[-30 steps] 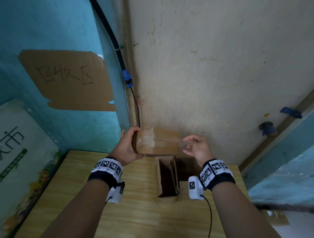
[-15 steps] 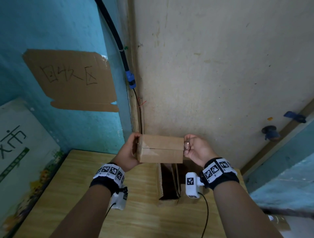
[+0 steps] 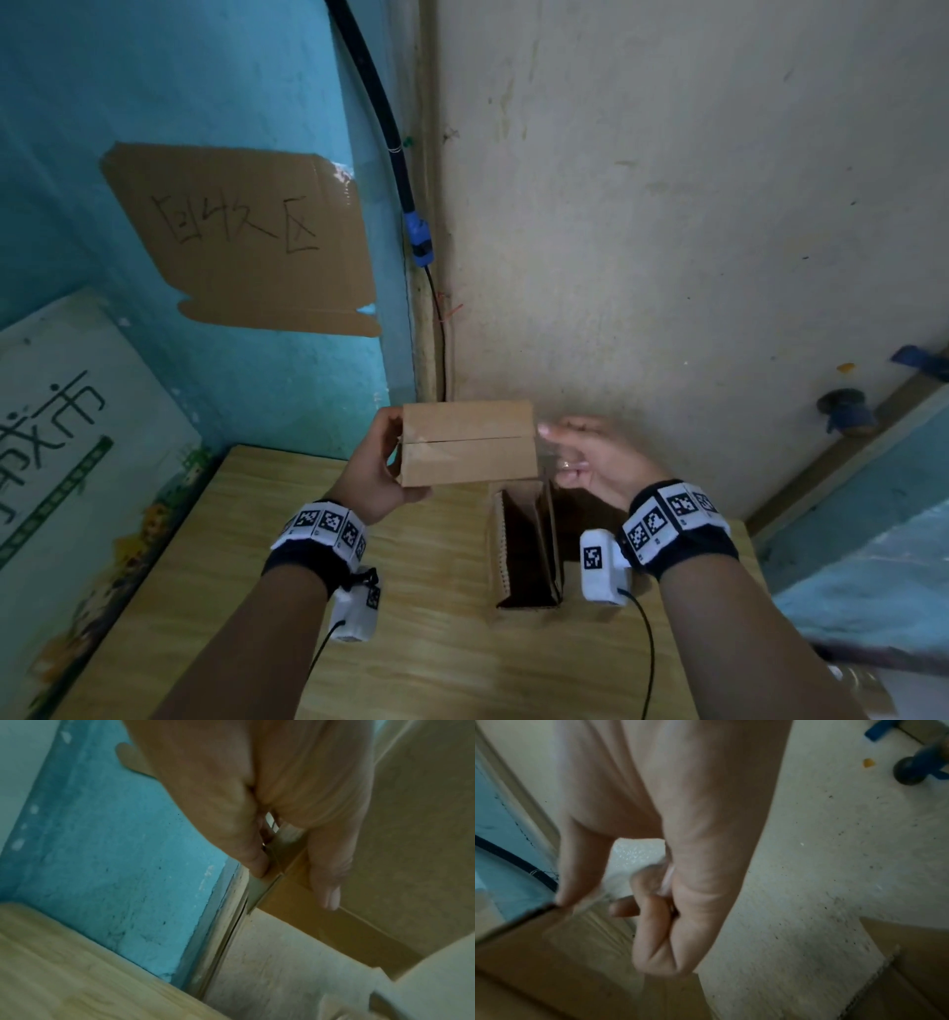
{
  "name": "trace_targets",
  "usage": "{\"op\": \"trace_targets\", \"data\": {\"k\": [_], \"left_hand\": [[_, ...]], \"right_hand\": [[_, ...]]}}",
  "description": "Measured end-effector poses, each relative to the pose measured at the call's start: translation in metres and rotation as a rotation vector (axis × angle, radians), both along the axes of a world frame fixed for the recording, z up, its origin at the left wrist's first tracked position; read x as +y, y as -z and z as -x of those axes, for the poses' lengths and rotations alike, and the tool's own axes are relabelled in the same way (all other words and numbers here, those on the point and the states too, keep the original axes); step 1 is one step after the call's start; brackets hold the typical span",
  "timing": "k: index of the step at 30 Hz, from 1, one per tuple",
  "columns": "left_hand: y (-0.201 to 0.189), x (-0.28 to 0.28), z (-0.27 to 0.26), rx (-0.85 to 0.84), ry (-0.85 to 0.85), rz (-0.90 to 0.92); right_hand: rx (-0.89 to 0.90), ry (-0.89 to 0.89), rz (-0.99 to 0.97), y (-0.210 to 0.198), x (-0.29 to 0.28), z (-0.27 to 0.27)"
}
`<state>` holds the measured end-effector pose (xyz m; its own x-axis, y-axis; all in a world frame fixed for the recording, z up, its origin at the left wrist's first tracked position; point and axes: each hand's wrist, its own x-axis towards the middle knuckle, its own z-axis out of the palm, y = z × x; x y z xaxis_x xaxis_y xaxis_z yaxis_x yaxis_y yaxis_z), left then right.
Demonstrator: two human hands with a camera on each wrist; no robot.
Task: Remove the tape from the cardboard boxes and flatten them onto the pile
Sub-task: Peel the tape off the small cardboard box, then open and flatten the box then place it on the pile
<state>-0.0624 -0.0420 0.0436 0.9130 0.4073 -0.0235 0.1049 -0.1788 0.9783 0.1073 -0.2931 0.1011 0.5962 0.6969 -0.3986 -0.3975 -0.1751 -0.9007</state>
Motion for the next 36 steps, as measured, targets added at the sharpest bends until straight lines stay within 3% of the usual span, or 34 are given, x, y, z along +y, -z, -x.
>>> {"op": "trace_targets", "data": {"k": [4, 9, 14, 18, 22, 26, 29, 36], "left_hand": [[-0.009, -0.006, -0.002, -0.033, 0.016, 0.018], [-0.012, -0.002, 0.001, -0.028, 0.048, -0.001], [-0.019, -0.005, 0.003, -0.074, -0.115, 0.049], [-0.023, 0.001, 0.001, -0.08, -0.032, -0.026], [-0.014, 0.007, 0.004, -0.097, -0.009, -0.039], [0.0, 0.017, 0.012, -0.047, 0.002, -0.07], [0.004, 0.015, 0.012, -0.011, 0.04, -0.121], [0.014, 0.012, 0.012, 0.013, 0.064, -0.125]], "right_hand": [[-0.065, 0.097, -0.078, 0.005, 0.006, 0.002], [-0.109, 0.119, -0.028, 0.013, 0.013, 0.005], [-0.13, 0.324, 0.039, 0.026, 0.014, 0.002], [-0.08, 0.287, 0.068, 0.024, 0.02, 0.008], [-0.277, 0.343, 0.308, 0.019, 0.026, 0.01], [-0.02, 0.535, 0.272, 0.022, 0.03, -0.004], [0.054, 0.421, 0.312, 0.02, 0.034, -0.002], [-0.026, 0.19, 0.311, 0.023, 0.039, 0.009]]}}
